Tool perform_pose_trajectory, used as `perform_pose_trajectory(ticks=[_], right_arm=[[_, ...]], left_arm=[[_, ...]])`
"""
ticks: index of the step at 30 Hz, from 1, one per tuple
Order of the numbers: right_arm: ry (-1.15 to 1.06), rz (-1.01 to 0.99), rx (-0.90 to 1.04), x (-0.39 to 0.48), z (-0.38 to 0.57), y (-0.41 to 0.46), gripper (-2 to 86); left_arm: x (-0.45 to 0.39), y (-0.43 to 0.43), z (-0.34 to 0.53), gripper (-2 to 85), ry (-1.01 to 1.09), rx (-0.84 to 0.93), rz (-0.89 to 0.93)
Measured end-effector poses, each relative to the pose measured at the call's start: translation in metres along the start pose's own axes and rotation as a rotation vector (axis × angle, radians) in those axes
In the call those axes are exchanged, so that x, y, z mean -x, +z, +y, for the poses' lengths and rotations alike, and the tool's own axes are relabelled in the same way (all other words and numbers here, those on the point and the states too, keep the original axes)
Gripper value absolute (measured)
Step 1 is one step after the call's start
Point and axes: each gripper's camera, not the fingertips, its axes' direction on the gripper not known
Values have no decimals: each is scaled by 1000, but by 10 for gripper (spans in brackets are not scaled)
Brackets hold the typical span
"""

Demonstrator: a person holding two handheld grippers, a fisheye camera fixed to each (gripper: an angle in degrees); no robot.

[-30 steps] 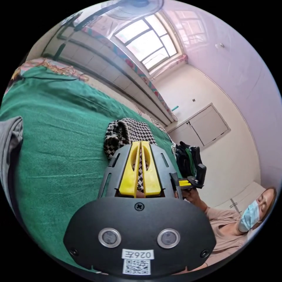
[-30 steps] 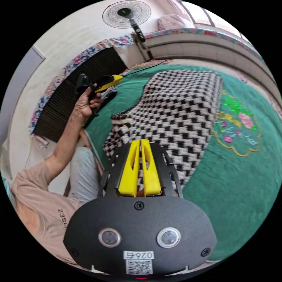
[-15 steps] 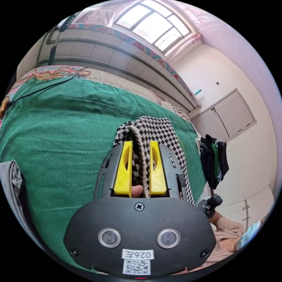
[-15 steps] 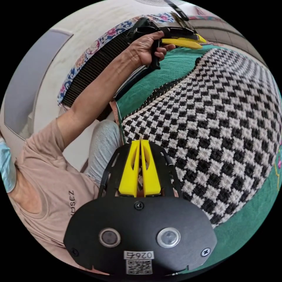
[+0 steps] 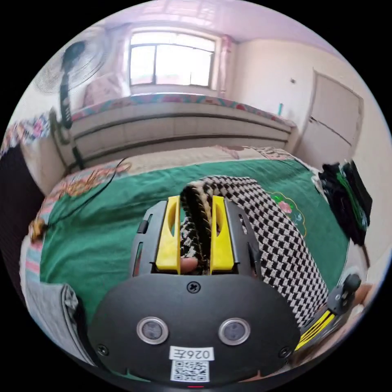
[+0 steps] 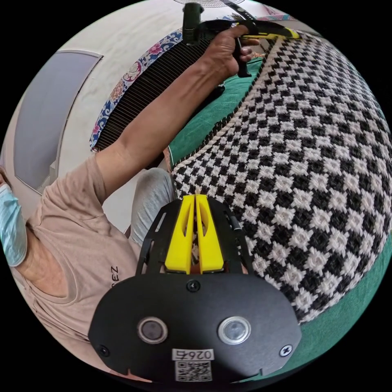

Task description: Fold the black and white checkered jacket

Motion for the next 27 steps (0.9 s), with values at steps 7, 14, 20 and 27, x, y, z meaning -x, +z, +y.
perform_pose_trajectory(ticks=[7, 14, 20, 27], right_arm=[[-47, 89, 5, 18, 6, 53, -9], [-225, 295, -83, 84, 22, 90, -9], [-153, 807, -431, 131, 58, 85, -9], [26, 891, 23, 93, 25, 193, -9]], left_arm=[[-27, -73, 55, 4, 8, -98, 249], [-176, -179, 117, -9, 370, -358, 55], [-234, -193, 153, -9, 475, -399, 165], [-257, -87, 158, -9, 506, -49, 131]])
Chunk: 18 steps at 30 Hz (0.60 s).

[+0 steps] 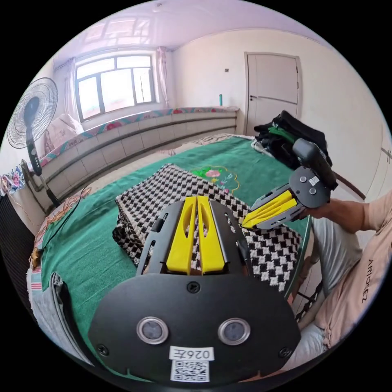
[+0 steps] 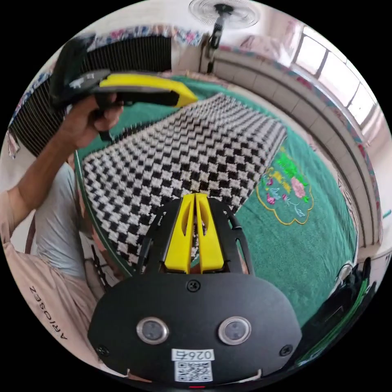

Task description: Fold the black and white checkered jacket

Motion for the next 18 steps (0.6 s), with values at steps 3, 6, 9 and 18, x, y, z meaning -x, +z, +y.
perform_pose_trajectory(ticks=[3, 6, 9, 18], right_arm=[[-84, 125, 4, 46, -8, 6, -9], [-60, 175, -36, 75, -3, 3, -9], [-34, 167, -81, 90, 2, -9, -10], [30, 35, -173, 92, 3, -82, -13]], left_arm=[[-10, 60, -6, -9, 57, 260, 102], [-7, 85, -5, -10, 31, 294, 133], [8, 92, -4, -10, -14, 294, 195], [38, 43, 0, -6, -54, 234, -92]])
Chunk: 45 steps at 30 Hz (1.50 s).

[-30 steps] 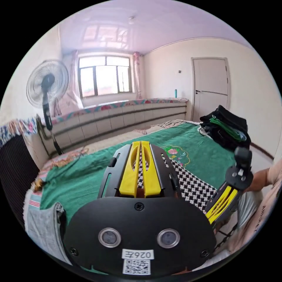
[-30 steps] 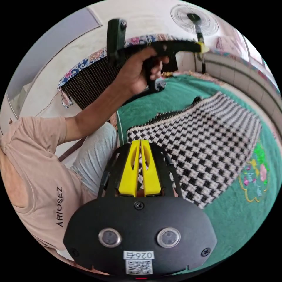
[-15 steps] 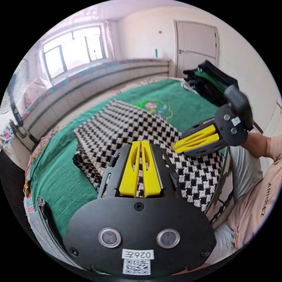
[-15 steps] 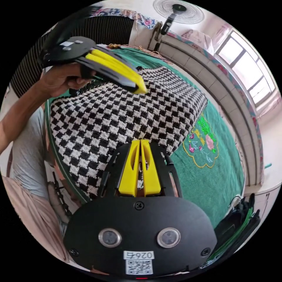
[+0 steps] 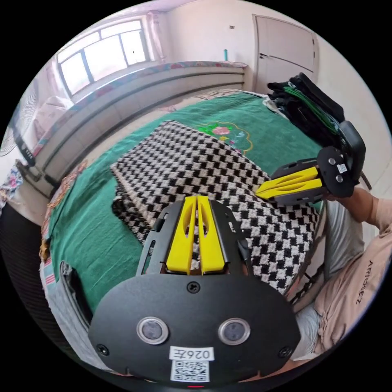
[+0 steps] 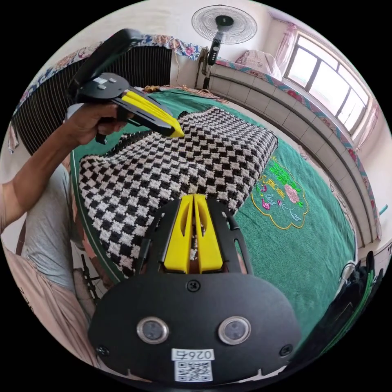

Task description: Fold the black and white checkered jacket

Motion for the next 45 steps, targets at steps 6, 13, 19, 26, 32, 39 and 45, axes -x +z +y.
perform_pose_trajectory(ticks=[6, 13, 19, 26, 32, 39, 45], right_arm=[[229, -116, -88, -53, -7, -70, -13], [523, -335, -112, -138, -9, -136, -5], [631, -461, -118, -182, -17, -189, 29], [632, -465, -113, -211, -37, -252, 44], [713, -570, -149, -256, -36, -298, 65], [854, -743, -141, -315, -28, -332, 89], [852, -827, -140, -354, -43, -347, 95]], left_arm=[[125, -13, 68, 13, -423, -151, 148], [193, 28, 105, 111, -582, -125, 223], [219, 103, 100, 156, -600, 15, 339], [239, 131, 106, 157, -620, 11, 325], [271, 144, 126, 158, -678, -42, 432], [307, 175, 147, 142, -759, -105, 645], [322, 188, 144, 166, -716, -139, 736]])
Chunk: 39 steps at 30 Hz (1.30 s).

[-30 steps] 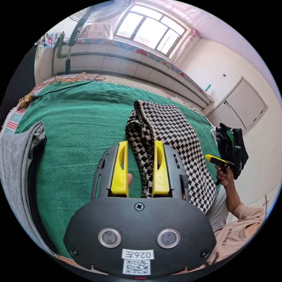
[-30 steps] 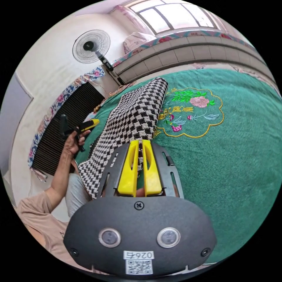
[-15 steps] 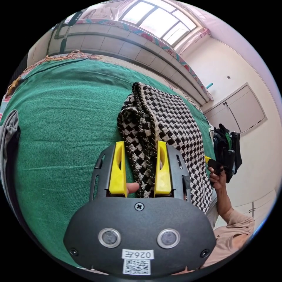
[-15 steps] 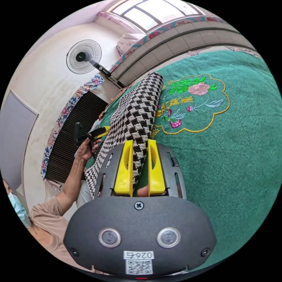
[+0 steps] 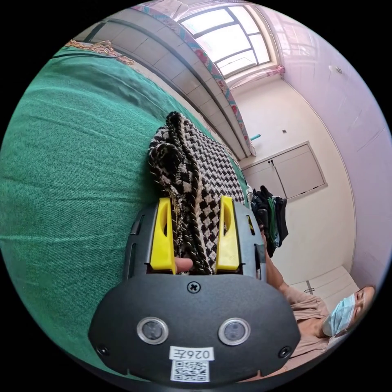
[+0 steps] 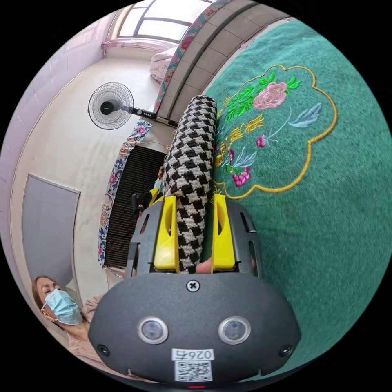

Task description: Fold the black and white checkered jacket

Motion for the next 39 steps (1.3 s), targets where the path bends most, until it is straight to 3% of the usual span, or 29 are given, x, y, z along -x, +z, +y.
perform_pose_trajectory(ticks=[6, 9, 12, 16, 22, 29, 31, 34, 39], right_arm=[[-48, -60, 17, -1, -3, -40, 97], [4, -123, -87, -14, 0, -77, 99], [-12, -62, -109, -10, -9, -84, 122], [-7, 66, -9, -8, -32, -25, 154], [6, -3, 63, -32, -44, 63, 127], [-105, 99, 82, -54, -15, 108, 138], [-142, 90, 78, -70, 0, 126, 165], [-86, 59, 92, -112, 14, 173, 139], [-167, 288, 69, -133, 49, 258, 80]], left_arm=[[14, -2, -10, 161, -17, -1, 38], [15, -1, -16, 164, -3, 7, 49], [4, 4, -23, 176, 46, 28, 10], [-13, 11, -29, 182, 102, 55, -67], [-46, 26, -38, 143, 176, 98, -283], [-28, 21, -42, 84, 74, 72, -58], [-33, 22, -43, 83, 77, 72, -64], [-48, 23, -46, 83, 107, 77, -107], [-94, 18, -38, 77, 210, 16, -210]])
